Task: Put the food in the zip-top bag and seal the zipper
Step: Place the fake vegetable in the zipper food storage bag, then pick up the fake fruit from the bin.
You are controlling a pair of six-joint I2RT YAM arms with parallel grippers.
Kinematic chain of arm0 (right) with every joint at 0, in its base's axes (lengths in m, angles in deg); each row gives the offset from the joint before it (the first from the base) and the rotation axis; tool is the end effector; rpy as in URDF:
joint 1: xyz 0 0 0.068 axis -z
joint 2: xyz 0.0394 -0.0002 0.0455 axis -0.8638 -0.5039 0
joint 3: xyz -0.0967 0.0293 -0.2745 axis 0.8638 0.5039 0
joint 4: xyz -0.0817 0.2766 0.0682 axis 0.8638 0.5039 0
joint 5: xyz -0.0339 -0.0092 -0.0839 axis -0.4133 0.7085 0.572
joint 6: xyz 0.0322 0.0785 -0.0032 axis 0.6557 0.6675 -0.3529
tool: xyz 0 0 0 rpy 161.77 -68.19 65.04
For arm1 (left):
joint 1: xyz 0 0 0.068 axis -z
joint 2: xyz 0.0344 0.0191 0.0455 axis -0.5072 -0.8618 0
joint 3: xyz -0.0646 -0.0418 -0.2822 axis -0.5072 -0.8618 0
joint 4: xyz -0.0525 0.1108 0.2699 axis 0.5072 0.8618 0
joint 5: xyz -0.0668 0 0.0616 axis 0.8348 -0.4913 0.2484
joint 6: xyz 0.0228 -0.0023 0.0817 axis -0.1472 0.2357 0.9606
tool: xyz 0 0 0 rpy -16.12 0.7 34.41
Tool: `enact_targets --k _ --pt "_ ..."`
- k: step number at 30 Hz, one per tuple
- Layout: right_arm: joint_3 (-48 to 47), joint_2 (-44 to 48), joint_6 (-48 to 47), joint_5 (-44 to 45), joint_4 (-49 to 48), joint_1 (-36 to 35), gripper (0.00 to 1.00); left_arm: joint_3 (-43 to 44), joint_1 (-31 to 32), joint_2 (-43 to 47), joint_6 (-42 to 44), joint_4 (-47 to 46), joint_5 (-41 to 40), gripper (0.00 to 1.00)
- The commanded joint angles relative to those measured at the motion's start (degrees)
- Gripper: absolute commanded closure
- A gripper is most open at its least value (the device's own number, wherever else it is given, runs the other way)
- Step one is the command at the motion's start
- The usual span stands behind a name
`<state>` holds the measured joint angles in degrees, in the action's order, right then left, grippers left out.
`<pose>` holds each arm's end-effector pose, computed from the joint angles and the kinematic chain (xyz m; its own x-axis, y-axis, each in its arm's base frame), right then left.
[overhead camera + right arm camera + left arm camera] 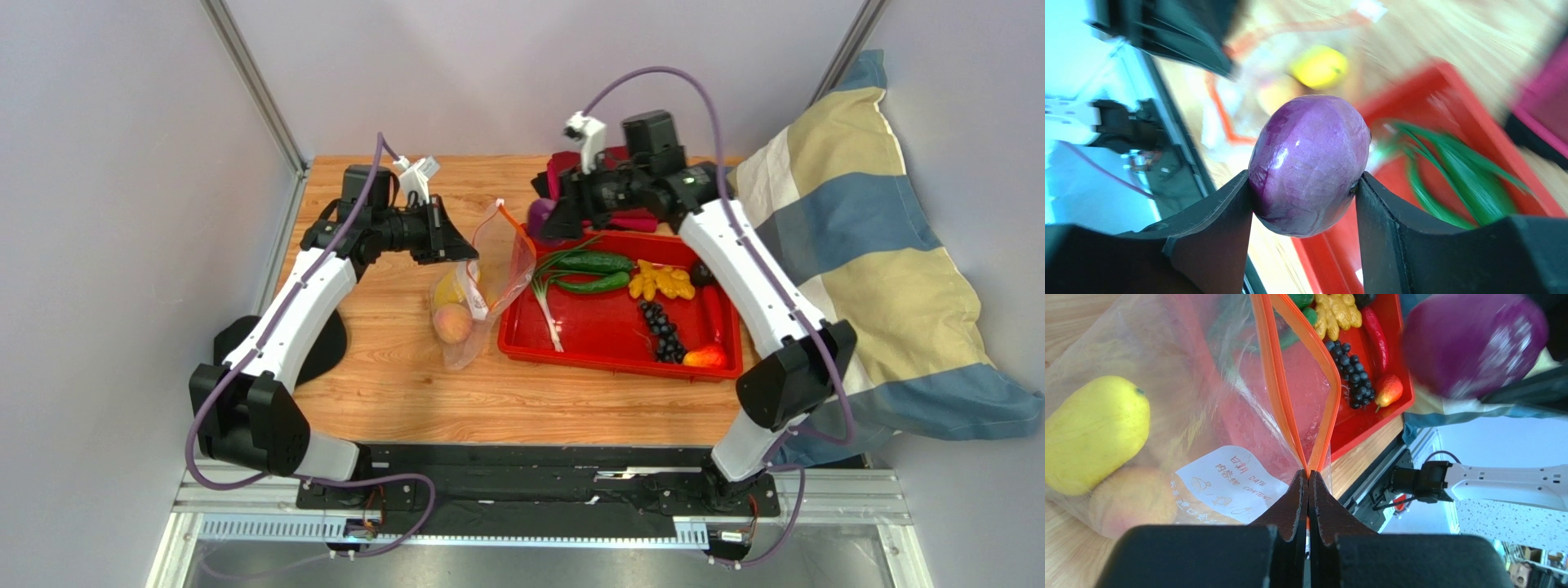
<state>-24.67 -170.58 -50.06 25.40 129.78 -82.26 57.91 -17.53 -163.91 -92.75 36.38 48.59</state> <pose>0.3686 0.2038 0.4111 -0.5358 -0.2937 -0.7916 -0.7882 0.5100 0.3443 0.3445 -0.1295 0.3372 -0.8398 -0.1554 -0.5202 0.3311 0.6127 -0.7176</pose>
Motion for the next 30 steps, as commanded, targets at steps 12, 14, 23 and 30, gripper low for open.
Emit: enact_targets --k 12,14,23,30 --pt "-6.7 -12.8 1.5 9.0 -5.3 -13.5 0.13 1.4 -0.3 0.2 -0.2 -1.4 4.0 1.0" --pt "-5.5 -11.3 0.8 9.1 -4.8 -12.8 0.06 1.4 -0.3 0.3 -0.2 -1.3 4.1 1.0" --pt "3.9 0.7 -6.5 7.6 5.2 -0.9 0.04 0.8 -0.6 0.7 -0.1 -1.3 4.0 1.0" --pt "14.8 4.8 -15.5 20.8 15.1 8.8 0.05 0.8 -0.6 0.3 -0.3 -1.8 3.9 1.0"
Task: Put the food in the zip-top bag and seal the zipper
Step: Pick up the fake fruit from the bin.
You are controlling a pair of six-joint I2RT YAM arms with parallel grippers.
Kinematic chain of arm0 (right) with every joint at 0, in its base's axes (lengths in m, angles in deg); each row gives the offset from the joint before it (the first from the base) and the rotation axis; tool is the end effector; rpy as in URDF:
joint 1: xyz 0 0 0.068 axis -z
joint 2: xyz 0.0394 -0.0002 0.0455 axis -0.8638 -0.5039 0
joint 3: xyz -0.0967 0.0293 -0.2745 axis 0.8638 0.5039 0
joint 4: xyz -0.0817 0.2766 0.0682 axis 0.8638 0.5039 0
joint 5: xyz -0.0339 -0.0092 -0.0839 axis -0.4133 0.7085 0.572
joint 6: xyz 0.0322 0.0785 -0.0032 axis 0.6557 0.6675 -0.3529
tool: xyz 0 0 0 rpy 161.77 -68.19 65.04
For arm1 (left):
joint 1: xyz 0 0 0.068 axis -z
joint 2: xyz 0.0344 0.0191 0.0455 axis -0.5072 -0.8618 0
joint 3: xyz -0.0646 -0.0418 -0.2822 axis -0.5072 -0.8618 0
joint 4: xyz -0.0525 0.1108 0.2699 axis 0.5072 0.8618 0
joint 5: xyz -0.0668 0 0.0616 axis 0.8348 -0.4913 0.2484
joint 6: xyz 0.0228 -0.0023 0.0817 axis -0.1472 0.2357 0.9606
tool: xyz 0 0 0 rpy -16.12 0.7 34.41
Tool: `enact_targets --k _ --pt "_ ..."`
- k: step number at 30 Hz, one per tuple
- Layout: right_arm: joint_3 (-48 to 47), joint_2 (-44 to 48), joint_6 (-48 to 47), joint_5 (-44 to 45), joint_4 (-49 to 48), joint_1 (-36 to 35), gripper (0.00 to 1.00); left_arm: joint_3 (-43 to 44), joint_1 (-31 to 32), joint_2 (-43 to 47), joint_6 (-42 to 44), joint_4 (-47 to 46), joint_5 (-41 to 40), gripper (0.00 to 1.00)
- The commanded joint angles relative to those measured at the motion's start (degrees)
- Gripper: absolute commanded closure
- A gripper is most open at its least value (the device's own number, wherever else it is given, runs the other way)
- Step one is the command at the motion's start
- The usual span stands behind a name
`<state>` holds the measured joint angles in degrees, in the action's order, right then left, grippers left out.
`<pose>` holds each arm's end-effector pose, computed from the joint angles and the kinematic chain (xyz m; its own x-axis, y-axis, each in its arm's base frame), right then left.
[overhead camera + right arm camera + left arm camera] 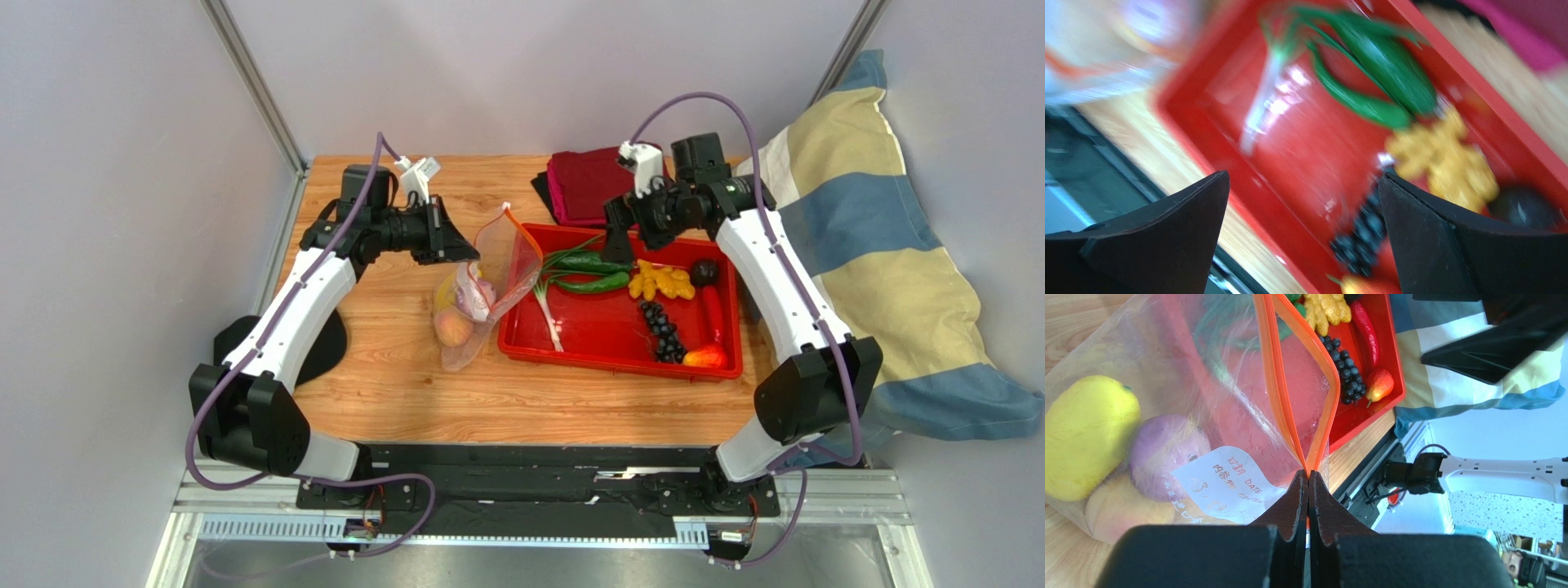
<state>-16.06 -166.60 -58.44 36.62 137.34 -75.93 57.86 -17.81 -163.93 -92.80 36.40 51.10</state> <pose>0.3653 0.1425 0.3646 -0.6254 -0.3927 -0.6743 -0.6798 0.6984 0.2238 0.3429 -0.1298 0.3381 -0.8484 -0.1443 -0.5093 0.3427 0.5837 -0.7361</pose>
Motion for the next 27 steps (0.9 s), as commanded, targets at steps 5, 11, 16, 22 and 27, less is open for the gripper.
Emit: enact_targets --k 5,11,16,22,27 --pt "14.2 -0.2 -8.2 16.8 7.6 3.5 0.08 0.8 -0.3 -0.2 -0.3 -2.0 1.5 1.0" --pt "21.3 -4.9 -5.6 22.6 0.5 3.5 0.11 0.8 -0.3 -0.6 -0.1 -2.0 1.7 1.0" --pt "22.8 -10.1 -4.1 24.0 -4.5 3.5 0.18 0.6 -0.3 -0.5 -0.1 -2.0 1.6 1.0" --pt "24.4 -13.2 -2.5 25.6 -9.1 3.5 0.24 0.6 -0.4 -0.4 0.8 -1.4 1.5 1.0" --pt "25.1 -13.3 -2.0 26.7 -10.6 3.5 0.41 0.8 -0.4 -0.7 1.0 -1.1 1.8 1.0"
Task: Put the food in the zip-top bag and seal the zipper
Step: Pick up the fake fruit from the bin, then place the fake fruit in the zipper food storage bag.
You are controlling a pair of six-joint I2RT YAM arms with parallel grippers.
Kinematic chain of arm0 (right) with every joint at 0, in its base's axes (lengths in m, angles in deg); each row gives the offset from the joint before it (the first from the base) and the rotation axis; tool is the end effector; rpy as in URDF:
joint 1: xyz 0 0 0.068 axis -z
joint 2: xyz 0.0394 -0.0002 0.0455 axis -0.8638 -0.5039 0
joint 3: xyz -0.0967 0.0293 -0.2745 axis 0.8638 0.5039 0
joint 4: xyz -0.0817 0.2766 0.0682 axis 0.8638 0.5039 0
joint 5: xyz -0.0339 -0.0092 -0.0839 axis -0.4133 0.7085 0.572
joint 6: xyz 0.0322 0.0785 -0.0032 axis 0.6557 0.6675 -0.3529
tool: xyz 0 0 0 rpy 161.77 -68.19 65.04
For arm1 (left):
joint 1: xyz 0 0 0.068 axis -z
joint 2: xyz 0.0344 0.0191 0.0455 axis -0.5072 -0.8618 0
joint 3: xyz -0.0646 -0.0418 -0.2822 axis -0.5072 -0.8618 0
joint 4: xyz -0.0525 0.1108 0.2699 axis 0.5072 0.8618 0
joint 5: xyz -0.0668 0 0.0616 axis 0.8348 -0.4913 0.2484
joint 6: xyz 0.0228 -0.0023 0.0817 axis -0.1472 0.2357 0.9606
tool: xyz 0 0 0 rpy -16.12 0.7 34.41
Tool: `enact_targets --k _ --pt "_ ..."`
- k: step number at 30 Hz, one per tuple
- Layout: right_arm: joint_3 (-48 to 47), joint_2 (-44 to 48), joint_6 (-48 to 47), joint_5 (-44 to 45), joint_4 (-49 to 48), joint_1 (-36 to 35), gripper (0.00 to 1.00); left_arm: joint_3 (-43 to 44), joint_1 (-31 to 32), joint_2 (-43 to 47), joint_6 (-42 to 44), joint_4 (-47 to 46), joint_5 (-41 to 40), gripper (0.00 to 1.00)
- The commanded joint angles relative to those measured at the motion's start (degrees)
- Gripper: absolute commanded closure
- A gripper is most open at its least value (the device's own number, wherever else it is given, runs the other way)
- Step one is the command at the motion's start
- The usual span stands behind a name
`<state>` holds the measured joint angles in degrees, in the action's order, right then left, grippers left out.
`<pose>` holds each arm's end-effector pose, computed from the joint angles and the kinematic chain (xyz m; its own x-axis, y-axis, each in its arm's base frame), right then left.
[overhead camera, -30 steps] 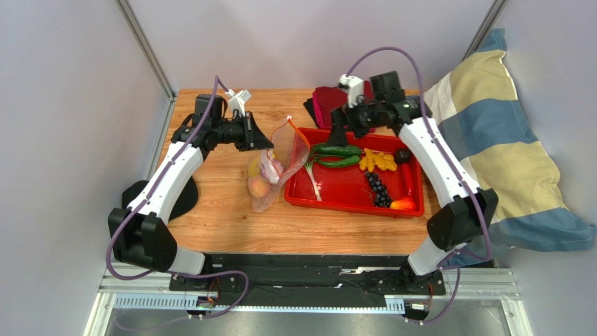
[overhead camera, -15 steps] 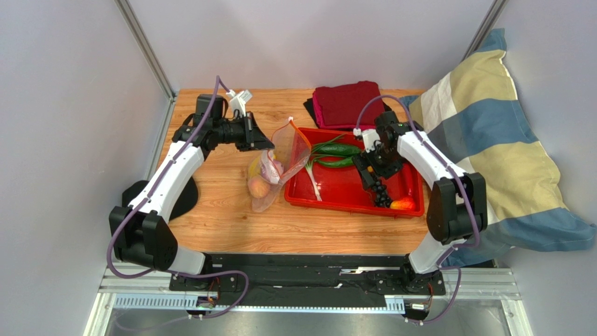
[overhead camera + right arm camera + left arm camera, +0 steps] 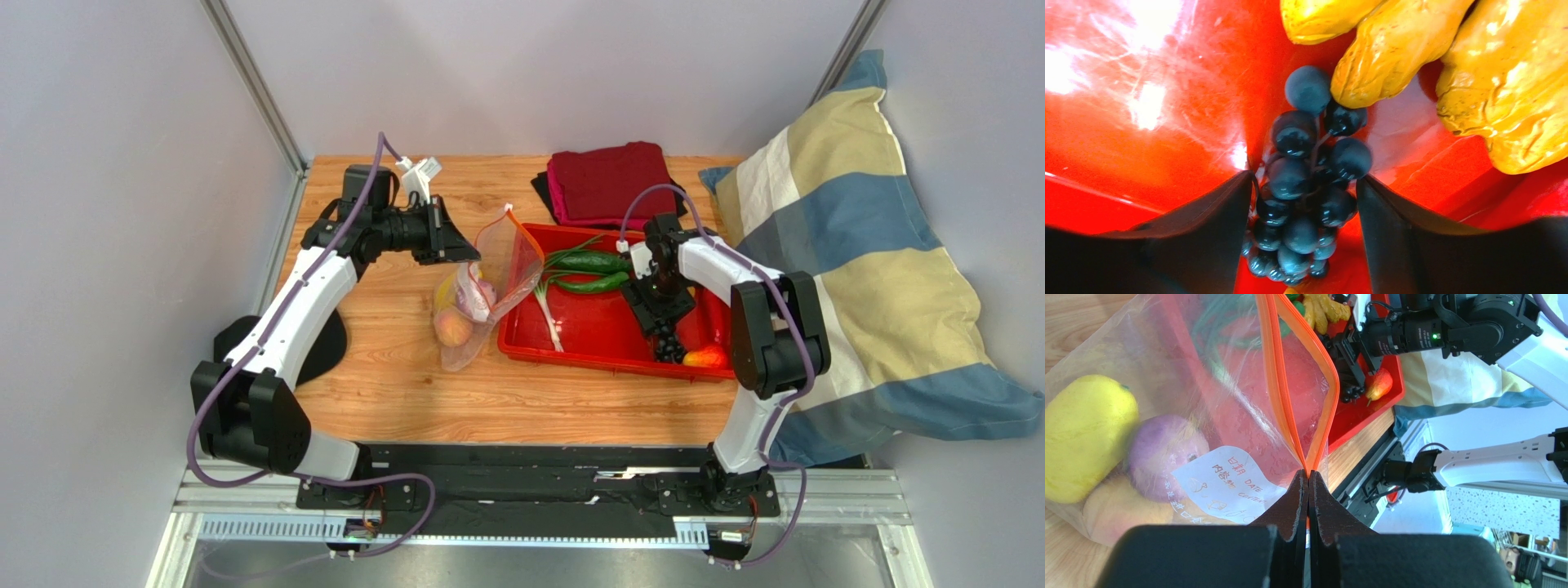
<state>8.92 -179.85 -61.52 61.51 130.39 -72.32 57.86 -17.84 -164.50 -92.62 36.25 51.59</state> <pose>0.3653 0.0856 0.1303 -0.8689 -0.4817 -0.1141 -0.4869 0.8732 0.0209 0.3449 -0.1305 0.3352 -0.8524 -0.1390 -0.5041 0.3428 0.5794 -0.7395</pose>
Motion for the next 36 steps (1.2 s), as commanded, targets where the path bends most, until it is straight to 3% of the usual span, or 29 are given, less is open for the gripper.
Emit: enact_targets --k 1,6,9,16,23,27,36 --pt "0.0 0.0 1.0 1.8 -3.7 -0.1 0.46 0.7 -0.3 -0.1 0.9 -0.8 1.4 1.0" --pt "-1.4 1.2 1.0 -0.2 -3.2 -0.1 0.87 0.8 -0.4 -0.1 0.9 -0.8 1.6 1.0" --pt "-4.2 3.3 1.3 -5.1 -1.3 -0.1 1.0 0.9 -0.3 0.2 0.9 -0.8 1.7 1.0" --pt "-12.9 13.8 3.2 -21.0 -2.6 -0.1 1.0 0.6 -0.6 0.4 0.2 -1.1 1.9 1.0" --pt "-25.0 14.9 16.0 -34.9 -9.7 -1.4 1.0 1.4 -0.7 -0.5 -1.0 -1.8 2.8 1.0" --pt "-28.1 14.2 25.4 -35.1 -20.3 -4.8 1.0 1.5 -1.0 -1.1 -2.4 -2.9 3.9 1.0" --pt "-24.2 9.0 28.3 -24.2 -36.3 -17.7 1.0 0.4 -2.4 -1.5 -6.2 -6.3 7.5 1.0"
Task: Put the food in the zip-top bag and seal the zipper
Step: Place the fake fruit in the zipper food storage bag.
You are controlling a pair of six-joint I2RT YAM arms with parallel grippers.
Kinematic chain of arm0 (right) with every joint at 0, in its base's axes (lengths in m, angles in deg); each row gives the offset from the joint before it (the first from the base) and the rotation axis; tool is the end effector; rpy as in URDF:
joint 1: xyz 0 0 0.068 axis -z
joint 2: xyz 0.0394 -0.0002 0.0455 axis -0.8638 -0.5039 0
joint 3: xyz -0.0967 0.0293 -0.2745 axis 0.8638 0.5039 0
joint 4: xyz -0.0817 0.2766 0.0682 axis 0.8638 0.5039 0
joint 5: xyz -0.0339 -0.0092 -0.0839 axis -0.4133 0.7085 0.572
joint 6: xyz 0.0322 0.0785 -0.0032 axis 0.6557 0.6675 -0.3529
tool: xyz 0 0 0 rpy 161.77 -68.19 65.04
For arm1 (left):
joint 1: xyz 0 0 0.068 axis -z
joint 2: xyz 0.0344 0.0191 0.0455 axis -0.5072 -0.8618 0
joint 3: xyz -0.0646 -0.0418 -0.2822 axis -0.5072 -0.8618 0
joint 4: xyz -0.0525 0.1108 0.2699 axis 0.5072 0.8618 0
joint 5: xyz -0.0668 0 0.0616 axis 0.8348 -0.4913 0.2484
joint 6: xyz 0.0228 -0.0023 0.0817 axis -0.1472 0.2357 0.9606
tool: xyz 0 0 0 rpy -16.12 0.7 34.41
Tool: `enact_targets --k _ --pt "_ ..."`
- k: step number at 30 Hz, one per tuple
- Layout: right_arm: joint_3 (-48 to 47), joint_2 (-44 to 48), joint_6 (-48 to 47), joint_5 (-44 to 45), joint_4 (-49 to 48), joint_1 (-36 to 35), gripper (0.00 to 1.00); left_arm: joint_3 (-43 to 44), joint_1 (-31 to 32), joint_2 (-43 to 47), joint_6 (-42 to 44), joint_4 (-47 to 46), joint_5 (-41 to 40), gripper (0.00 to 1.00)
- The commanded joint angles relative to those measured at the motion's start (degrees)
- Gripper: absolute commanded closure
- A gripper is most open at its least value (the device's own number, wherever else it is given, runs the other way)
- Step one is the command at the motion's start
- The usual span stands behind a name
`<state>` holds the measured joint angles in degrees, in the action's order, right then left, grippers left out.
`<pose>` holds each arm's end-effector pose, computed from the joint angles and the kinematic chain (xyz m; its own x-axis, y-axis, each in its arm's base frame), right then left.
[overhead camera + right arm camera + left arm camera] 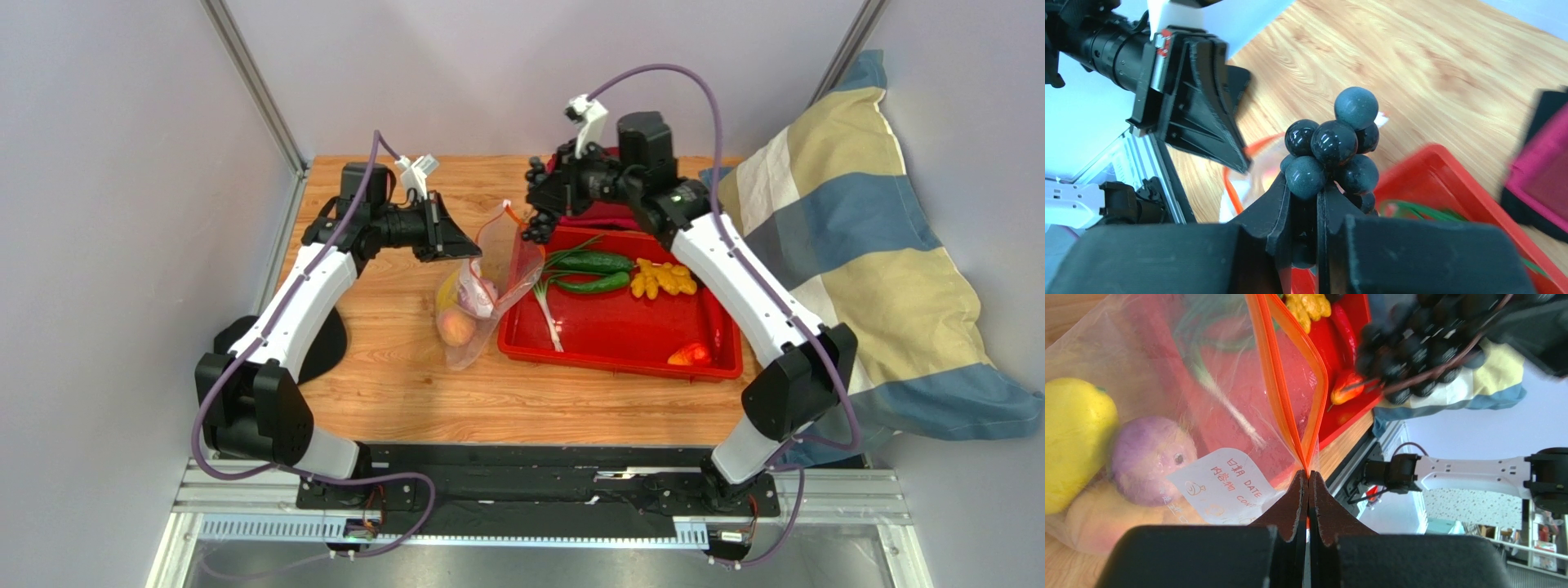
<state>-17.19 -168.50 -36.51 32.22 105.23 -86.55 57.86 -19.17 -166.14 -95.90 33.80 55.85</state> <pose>0.3782 0.2358 0.4218 -0.4468 -0.0831 -0.8908 -0.7666 0.5489 0.3333 0.3534 -0.1275 0.3319 -0.8746 -0.1630 -0.4567 0.3161 0.5225 -0.7919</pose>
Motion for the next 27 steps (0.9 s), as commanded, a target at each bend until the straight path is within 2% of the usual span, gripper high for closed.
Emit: enact_targets --k 1,4,7,8,10,11,14,18,21,23,25,27 --pt "2.5 -3.6 3.4 5.9 -11.7 -4.7 1.0 0.4 -1.1 0.1 -2.8 -4.0 3.5 1.0" --pt "4.0 -5.7 3.9 7.8 -12.8 -6.5 0.96 0.2 -1.6 0.2 -3.0 -4.1 3.7 1.0" --pt "2.7 -8.0 5.2 5.1 -10.9 -7.6 0.79 -0.3 -1.6 0.3 -3.3 -4.5 4.0 1.0" --pt "1.6 -9.7 5.2 2.6 -8.7 -7.7 0.67 -0.5 -1.6 0.3 -3.4 -4.6 4.0 1.0" --pt "0.5 -9.9 5.3 0.7 -4.7 -8.0 0.57 -0.6 -1.7 0.5 -3.4 -4.6 4.0 1.0" --pt "1.1 -8.8 5.0 -0.7 -4.2 -8.0 0.4 -0.6 -1.7 0.6 -3.4 -4.6 4.0 1.0" --pt "1.3 -6.7 1.9 -1.9 -0.2 -7.8 0.14 -0.7 -1.8 0.8 -3.2 -4.5 4.0 1.0" --pt "0.7 -2.7 0.6 -3.4 6.1 -4.2 0.06 -0.8 -1.8 1.3 -3.2 -4.5 4.0 1.0" --pt "1.1 0.3 -3.7 -4.9 11.3 0.5 0.02 -0.7 -1.8 1.8 -2.5 -4.1 3.8 1.0" --pt "1.0 2.9 -12.1 -5.4 16.2 4.2 0.01 -0.9 -1.7 2.1 -2.2 -3.8 3.5 1.0" --pt "0.9 4.7 -18.9 -5.0 26.3 7.4 0.01 -1.1 -1.8 2.1 -1.8 -3.5 3.3 1.0" --pt "2.1 5.7 -30.7 -1.3 36.8 9.0 0.01 -1.4 -1.8 2.2 -1.5 -3.4 3.2 1.0"
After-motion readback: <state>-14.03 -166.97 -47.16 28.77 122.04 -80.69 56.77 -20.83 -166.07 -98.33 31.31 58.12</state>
